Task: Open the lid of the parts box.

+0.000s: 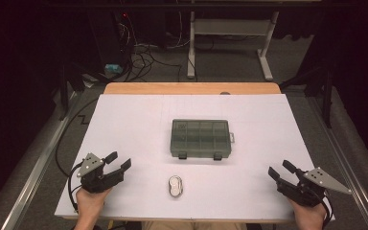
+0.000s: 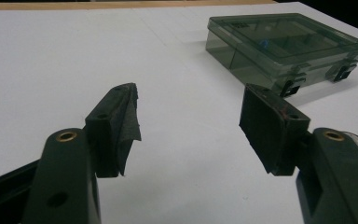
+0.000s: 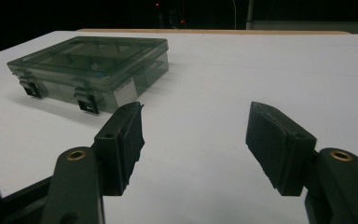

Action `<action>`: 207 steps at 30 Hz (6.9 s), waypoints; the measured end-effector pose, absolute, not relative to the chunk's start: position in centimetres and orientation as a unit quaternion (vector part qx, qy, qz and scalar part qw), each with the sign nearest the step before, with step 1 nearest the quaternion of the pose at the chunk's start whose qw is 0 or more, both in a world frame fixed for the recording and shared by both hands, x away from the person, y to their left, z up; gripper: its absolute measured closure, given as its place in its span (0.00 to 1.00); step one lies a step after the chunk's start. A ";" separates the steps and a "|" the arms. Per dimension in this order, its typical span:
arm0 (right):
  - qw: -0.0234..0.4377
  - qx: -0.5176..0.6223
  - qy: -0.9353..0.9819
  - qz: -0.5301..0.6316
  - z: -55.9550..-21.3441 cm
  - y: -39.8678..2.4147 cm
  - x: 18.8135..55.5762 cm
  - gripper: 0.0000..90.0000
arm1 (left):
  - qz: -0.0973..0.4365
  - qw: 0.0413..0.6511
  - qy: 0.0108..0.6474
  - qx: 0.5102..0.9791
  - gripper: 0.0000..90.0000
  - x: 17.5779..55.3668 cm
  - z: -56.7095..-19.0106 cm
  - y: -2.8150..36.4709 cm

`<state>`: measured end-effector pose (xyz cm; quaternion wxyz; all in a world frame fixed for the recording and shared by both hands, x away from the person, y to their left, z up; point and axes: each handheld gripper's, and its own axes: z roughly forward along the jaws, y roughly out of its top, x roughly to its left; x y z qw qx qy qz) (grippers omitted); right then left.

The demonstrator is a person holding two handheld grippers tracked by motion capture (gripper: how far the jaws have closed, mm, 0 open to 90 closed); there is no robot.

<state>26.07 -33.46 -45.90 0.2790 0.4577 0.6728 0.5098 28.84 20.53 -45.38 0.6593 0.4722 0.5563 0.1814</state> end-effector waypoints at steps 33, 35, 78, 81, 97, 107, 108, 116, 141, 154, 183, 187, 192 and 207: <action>0.256 0.448 0.682 0.518 -46.1 -31.9 28.2 0.46 | 0.156 0.659 0.541 0.498 0.43 30.4 -45.7 17.4; 0.255 0.447 0.682 0.519 -46.0 -31.8 28.3 0.46 | 0.155 0.660 0.540 0.499 0.43 30.4 -45.7 17.2; 0.230 0.419 0.719 0.504 -46.1 -27.2 31.8 0.46 | 0.136 0.659 0.523 0.524 0.45 33.0 -45.4 12.4; 0.229 0.417 0.722 0.503 -46.1 -26.9 32.1 0.47 | 0.133 0.661 0.525 0.519 0.45 33.2 -45.2 12.2; 0.190 0.419 0.742 0.488 -45.7 -25.2 33.9 0.56 | 0.119 0.650 0.533 0.528 0.49 34.7 -45.1 10.3; 0.171 0.424 0.762 0.458 -45.5 -25.0 34.4 0.66 | 0.094 0.627 0.557 0.537 0.52 35.5 -44.5 9.9; 0.171 0.423 0.765 0.455 -45.5 -25.0 34.4 0.68 | 0.096 0.622 0.557 0.542 0.53 35.5 -44.4 10.0; 0.167 0.417 0.787 0.424 -45.2 -24.8 34.7 0.81 | 0.103 0.597 0.554 0.571 0.60 35.6 -44.1 10.0; 0.128 0.398 0.838 0.350 -44.3 -23.3 36.2 1.00 | 0.085 0.491 0.553 0.668 0.86 36.3 -44.7 9.1; 0.125 0.394 0.845 0.339 -44.2 -23.1 36.4 1.00 | 0.088 0.483 0.545 0.680 0.86 36.3 -45.1 8.5; 0.146 0.393 0.816 0.398 -41.4 -23.2 36.2 0.93 | 0.138 0.506 0.541 0.658 0.60 37.0 -43.3 6.6; 0.148 0.396 0.812 0.401 -41.0 -23.2 36.2 0.93 | 0.136 0.522 0.541 0.645 0.57 37.2 -42.7 6.4; 0.148 0.399 0.812 0.399 -41.2 -23.3 36.5 0.93 | 0.134 0.533 0.541 0.637 0.55 37.4 -42.1 6.3; 0.136 0.455 0.791 0.386 -42.2 -22.8 38.9 0.88 | 0.114 0.559 0.556 0.605 0.52 38.4 -40.8 6.5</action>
